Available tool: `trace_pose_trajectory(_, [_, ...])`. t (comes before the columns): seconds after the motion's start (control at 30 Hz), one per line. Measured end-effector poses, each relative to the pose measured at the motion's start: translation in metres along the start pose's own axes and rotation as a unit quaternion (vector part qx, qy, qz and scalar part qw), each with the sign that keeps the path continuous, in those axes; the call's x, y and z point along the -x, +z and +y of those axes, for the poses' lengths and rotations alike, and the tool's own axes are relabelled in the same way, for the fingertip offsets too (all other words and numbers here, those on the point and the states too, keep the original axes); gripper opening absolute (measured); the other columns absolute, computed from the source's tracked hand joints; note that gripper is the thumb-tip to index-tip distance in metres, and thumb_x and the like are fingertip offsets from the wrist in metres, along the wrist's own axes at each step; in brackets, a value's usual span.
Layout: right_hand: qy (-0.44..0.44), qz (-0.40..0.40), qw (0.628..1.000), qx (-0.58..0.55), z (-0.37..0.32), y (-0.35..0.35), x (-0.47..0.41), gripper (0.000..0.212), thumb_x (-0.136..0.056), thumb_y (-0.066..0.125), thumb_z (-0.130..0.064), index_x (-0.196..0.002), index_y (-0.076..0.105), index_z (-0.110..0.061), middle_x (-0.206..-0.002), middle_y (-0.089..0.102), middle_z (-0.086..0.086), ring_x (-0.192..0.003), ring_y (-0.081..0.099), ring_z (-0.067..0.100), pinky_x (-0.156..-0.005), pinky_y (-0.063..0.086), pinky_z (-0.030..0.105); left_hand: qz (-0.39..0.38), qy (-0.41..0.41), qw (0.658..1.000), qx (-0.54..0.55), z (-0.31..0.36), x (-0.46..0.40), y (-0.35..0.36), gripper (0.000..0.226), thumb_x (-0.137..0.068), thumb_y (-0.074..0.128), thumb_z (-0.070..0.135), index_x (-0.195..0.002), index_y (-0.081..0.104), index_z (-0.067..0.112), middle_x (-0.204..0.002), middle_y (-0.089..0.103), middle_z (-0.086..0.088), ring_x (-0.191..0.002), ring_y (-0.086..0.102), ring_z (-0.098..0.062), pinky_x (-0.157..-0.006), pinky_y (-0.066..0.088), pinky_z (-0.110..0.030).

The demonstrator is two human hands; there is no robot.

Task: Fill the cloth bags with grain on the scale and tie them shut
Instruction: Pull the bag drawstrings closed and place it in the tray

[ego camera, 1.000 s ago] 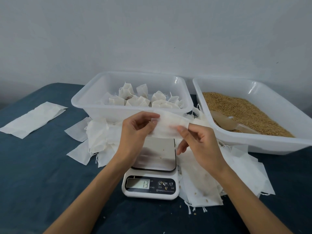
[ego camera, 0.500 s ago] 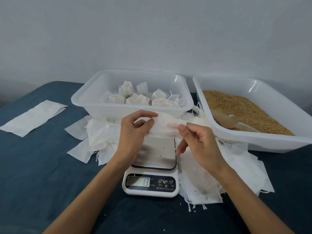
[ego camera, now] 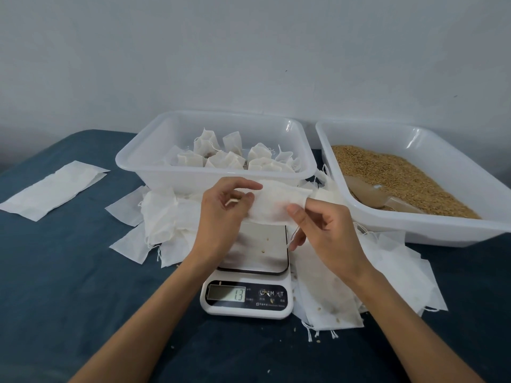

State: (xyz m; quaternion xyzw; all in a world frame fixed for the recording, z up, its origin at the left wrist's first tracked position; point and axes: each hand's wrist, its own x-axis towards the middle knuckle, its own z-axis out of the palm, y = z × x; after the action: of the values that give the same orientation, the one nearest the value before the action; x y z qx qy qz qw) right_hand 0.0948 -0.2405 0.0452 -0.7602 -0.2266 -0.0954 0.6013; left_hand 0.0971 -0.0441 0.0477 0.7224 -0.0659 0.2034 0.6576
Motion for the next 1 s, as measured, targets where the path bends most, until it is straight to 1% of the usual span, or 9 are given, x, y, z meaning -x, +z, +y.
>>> trace_pose_trajectory(0.07, [-0.011, 0.014, 1.000, 0.016, 0.001, -0.001, -0.001, 0.042, -0.099, 0.063, -0.033, -0.075, 0.058, 0.000, -0.053, 0.051, 0.017, -0.048, 0.068, 0.023, -0.046, 0.051, 0.038, -0.006, 0.067, 0.996, -0.063, 0.004, 0.003, 0.001, 0.017, -0.093, 0.074, 0.010, -0.102, 0.078, 0.023, -0.121, 0.066, 0.005, -0.113, 0.064, -0.007, -0.093, 0.047, -0.021])
trace_pose_trajectory(0.13, [-0.016, 0.022, 0.999, 0.035, -0.001, -0.003, -0.002, 0.041, -0.100, 0.063, -0.030, -0.067, 0.052, -0.008, -0.047, 0.050, 0.007, -0.044, 0.065, 0.025, -0.044, 0.048, 0.031, -0.067, 0.120, 0.984, -0.112, 0.008, 0.008, 0.002, 0.037, -0.085, 0.083, 0.030, -0.120, 0.073, 0.024, -0.137, 0.060, 0.008, -0.138, 0.052, -0.013, -0.113, 0.038, -0.022])
trace_pose_trajectory(0.27, [-0.009, -0.025, 0.999, 0.044, -0.011, -0.004, -0.002, 0.043, -0.100, 0.061, -0.032, -0.065, 0.047, -0.011, -0.047, 0.046, 0.009, -0.040, 0.059, 0.030, -0.042, 0.045, 0.030, -0.207, 0.144, 0.943, -0.218, 0.008, 0.014, 0.009, 0.083, -0.078, 0.090, 0.021, -0.150, 0.049, 0.023, -0.146, 0.056, 0.007, -0.146, 0.043, -0.010, -0.130, 0.015, -0.041])
trace_pose_trajectory(0.43, [-0.021, -0.119, 0.990, 0.071, -0.044, -0.006, -0.006, 0.032, -0.099, 0.056, -0.048, -0.088, 0.073, -0.024, -0.059, 0.063, 0.010, -0.042, 0.061, 0.025, -0.046, 0.048, 0.031, -0.166, 0.112, 0.970, -0.138, 0.013, 0.019, 0.014, 0.040, -0.082, 0.073, 0.022, -0.121, 0.066, 0.017, -0.104, 0.073, 0.005, -0.095, 0.067, -0.014, -0.090, 0.051, -0.030])
trace_pose_trajectory(0.53, [-0.064, -0.036, 0.997, 0.037, -0.057, -0.031, -0.019, 0.024, -0.102, 0.051, -0.027, -0.100, 0.075, -0.029, -0.087, 0.078, 0.002, -0.043, 0.064, 0.025, -0.046, 0.047, 0.023, -0.140, 0.037, 0.986, -0.082, 0.016, 0.019, 0.012, 0.028, -0.081, 0.077, 0.030, -0.106, 0.065, 0.023, -0.090, 0.068, 0.011, -0.083, 0.064, -0.020, -0.073, 0.054, -0.038])
trace_pose_trajectory(0.63, [-0.070, 0.095, 0.984, 0.137, -0.053, -0.081, -0.039, 0.018, -0.101, 0.057, -0.036, -0.099, 0.074, -0.030, -0.089, 0.078, -0.005, -0.050, 0.067, 0.019, -0.051, 0.051, 0.020, -0.136, -0.015, 0.991, -0.004, 0.016, 0.017, 0.009, 0.032, -0.078, 0.082, 0.033, -0.106, 0.067, 0.026, -0.095, 0.071, 0.009, -0.089, 0.068, -0.022, -0.068, 0.059, -0.035])
trace_pose_trajectory(0.7, [0.013, 0.113, 0.950, 0.291, -0.036, -0.126, -0.055, 0.014, -0.094, 0.067, -0.041, -0.106, 0.071, -0.035, -0.097, 0.077, -0.009, -0.068, 0.070, 0.011, -0.069, 0.057, 0.023, -0.146, -0.023, 0.989, 0.019, 0.014, 0.016, 0.009, 0.033, -0.081, 0.080, 0.030, -0.111, 0.068, 0.029, -0.101, 0.072, 0.005, -0.096, 0.069, -0.022, -0.076, 0.060, -0.038])
trace_pose_trajectory(0.8, [0.248, -0.036, 0.835, 0.490, -0.004, -0.185, -0.068, 0.058, -0.082, 0.079, -0.047, -0.132, 0.059, -0.024, -0.124, 0.066, -0.002, -0.106, 0.063, 0.017, -0.098, 0.050, 0.040, -0.173, -0.015, 0.984, 0.039, 0.009, 0.015, 0.009, 0.039, -0.083, 0.072, 0.020, -0.120, 0.066, 0.032, -0.106, 0.074, 0.006, -0.106, 0.068, -0.015, -0.086, 0.057, -0.024])
trace_pose_trajectory(1.0, [0.296, -0.178, 0.739, 0.579, 0.036, -0.199, -0.074, 0.034, -0.084, 0.079, -0.040, -0.108, 0.072, -0.017, -0.109, 0.070, -0.001, -0.094, 0.062, 0.014, -0.080, 0.049, 0.027, -0.183, -0.020, 0.982, 0.044, 0.008, 0.015, 0.010, 0.036, -0.086, 0.072, 0.022, -0.119, 0.068, 0.036, -0.108, 0.074, 0.009, -0.103, 0.069, -0.012, -0.080, 0.057, -0.021])
